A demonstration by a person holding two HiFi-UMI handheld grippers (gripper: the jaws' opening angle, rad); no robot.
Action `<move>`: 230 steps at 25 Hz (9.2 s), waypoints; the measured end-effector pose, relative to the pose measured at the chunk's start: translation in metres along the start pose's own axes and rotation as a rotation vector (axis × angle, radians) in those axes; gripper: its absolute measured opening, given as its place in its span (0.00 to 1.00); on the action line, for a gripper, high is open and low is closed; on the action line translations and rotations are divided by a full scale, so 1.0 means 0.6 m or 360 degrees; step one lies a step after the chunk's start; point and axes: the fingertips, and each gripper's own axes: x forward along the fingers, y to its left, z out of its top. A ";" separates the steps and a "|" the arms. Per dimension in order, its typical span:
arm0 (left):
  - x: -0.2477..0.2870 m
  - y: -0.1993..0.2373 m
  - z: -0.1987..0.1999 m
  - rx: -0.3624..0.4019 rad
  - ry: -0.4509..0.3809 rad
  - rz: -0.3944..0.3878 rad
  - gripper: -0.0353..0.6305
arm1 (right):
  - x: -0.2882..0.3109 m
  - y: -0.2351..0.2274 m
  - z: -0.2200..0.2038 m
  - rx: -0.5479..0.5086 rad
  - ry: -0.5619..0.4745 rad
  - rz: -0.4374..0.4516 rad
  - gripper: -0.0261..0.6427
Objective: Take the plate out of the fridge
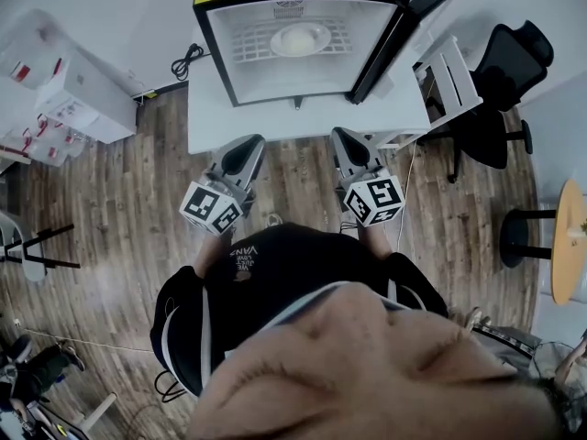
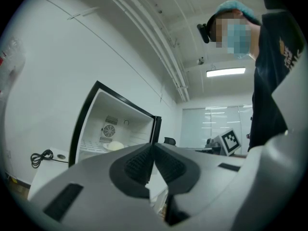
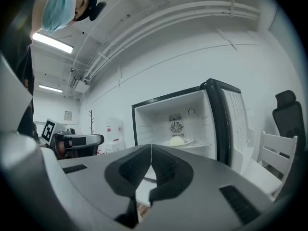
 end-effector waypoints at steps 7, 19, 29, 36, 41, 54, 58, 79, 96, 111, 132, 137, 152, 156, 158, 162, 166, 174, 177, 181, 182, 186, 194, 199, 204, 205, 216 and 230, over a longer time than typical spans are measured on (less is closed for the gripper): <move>0.015 0.044 -0.002 -0.0030 0.0018 -0.0071 0.10 | 0.035 -0.005 -0.002 0.0009 -0.0008 -0.0082 0.06; 0.034 0.087 -0.002 -0.0037 0.0022 -0.0182 0.10 | 0.067 -0.008 0.000 -0.0012 -0.0022 -0.0180 0.06; 0.045 0.103 -0.001 -0.0031 0.0023 -0.0166 0.10 | 0.092 -0.018 0.003 -0.0016 -0.0021 -0.0156 0.06; 0.071 0.121 0.002 -0.0010 0.0015 -0.0138 0.10 | 0.120 -0.041 0.010 -0.0064 -0.0027 -0.0136 0.06; 0.095 0.131 0.006 -0.0021 0.0003 -0.0121 0.10 | 0.139 -0.061 0.018 -0.0078 -0.0039 -0.0112 0.06; 0.149 0.161 -0.001 -0.0050 0.0025 -0.0018 0.10 | 0.184 -0.108 0.021 -0.0112 0.0013 -0.0041 0.06; 0.166 0.168 -0.005 -0.0048 0.0028 0.0003 0.10 | 0.196 -0.124 0.022 -0.0106 0.0023 -0.0020 0.06; 0.249 0.213 -0.038 -0.0087 0.0099 0.0139 0.10 | 0.265 -0.197 0.020 -0.0083 0.0059 0.0105 0.06; 0.305 0.262 -0.100 -0.0503 0.0233 0.0313 0.10 | 0.303 -0.230 0.026 -0.0076 0.0041 0.0192 0.06; 0.325 0.276 -0.129 -0.0851 0.0239 0.0394 0.10 | 0.311 -0.249 0.023 -0.0055 0.0036 0.0241 0.06; 0.340 0.288 -0.120 -0.1338 0.0097 0.0376 0.22 | 0.331 -0.243 0.021 -0.0037 0.0040 0.0316 0.06; 0.343 0.294 -0.121 -0.1417 0.0090 0.0379 0.22 | 0.335 -0.243 0.028 -0.0036 0.0024 0.0316 0.06; 0.350 0.301 -0.125 -0.1666 0.0046 0.0424 0.22 | 0.339 -0.246 0.027 -0.0031 0.0025 0.0314 0.06; 0.350 0.303 -0.131 -0.1771 0.0019 0.0444 0.20 | 0.338 -0.247 0.025 -0.0026 0.0029 0.0309 0.06; 0.349 0.303 -0.136 -0.1806 0.0016 0.0469 0.16 | 0.336 -0.247 0.023 -0.0023 0.0035 0.0308 0.06; 0.349 0.304 -0.141 -0.1849 0.0014 0.0486 0.14 | 0.333 -0.248 0.019 -0.0011 0.0043 0.0301 0.06; 0.349 0.305 -0.142 -0.1877 0.0003 0.0495 0.12 | 0.332 -0.249 0.016 -0.0006 0.0050 0.0295 0.06; 0.348 0.307 -0.145 -0.1995 -0.0037 0.0486 0.11 | 0.332 -0.249 0.012 0.0004 0.0055 0.0295 0.06; 0.347 0.308 -0.148 -0.2035 -0.0062 0.0474 0.11 | 0.330 -0.249 0.009 0.0005 0.0057 0.0291 0.06; 0.347 0.308 -0.148 -0.2032 -0.0053 0.0473 0.11 | 0.328 -0.250 0.008 0.0008 0.0061 0.0276 0.06; 0.346 0.308 -0.148 -0.2037 -0.0053 0.0473 0.11 | 0.327 -0.250 0.008 0.0009 0.0060 0.0271 0.06; 0.342 0.304 -0.146 -0.2055 -0.0065 0.0467 0.10 | 0.322 -0.249 0.008 0.0013 0.0061 0.0259 0.06; 0.328 0.296 -0.137 -0.2032 -0.0060 0.0446 0.10 | 0.316 -0.237 0.009 0.0013 0.0056 0.0247 0.06; 0.316 0.293 -0.139 -0.2041 -0.0063 0.0441 0.10 | 0.311 -0.228 0.008 0.0017 0.0053 0.0239 0.06; 0.308 0.287 -0.140 -0.2059 -0.0065 0.0429 0.10 | 0.307 -0.222 0.006 0.0030 0.0058 0.0228 0.06; 0.306 0.286 -0.140 -0.2065 -0.0064 0.0430 0.10 | 0.306 -0.221 0.006 0.0034 0.0058 0.0226 0.06; 0.289 0.275 -0.149 -0.2078 -0.0056 0.0429 0.10 | 0.307 -0.226 -0.017 0.0124 0.0138 0.0159 0.06; 0.281 0.269 -0.154 -0.2099 -0.0043 0.0428 0.10 | 0.325 -0.243 -0.065 0.0468 0.0270 0.0107 0.25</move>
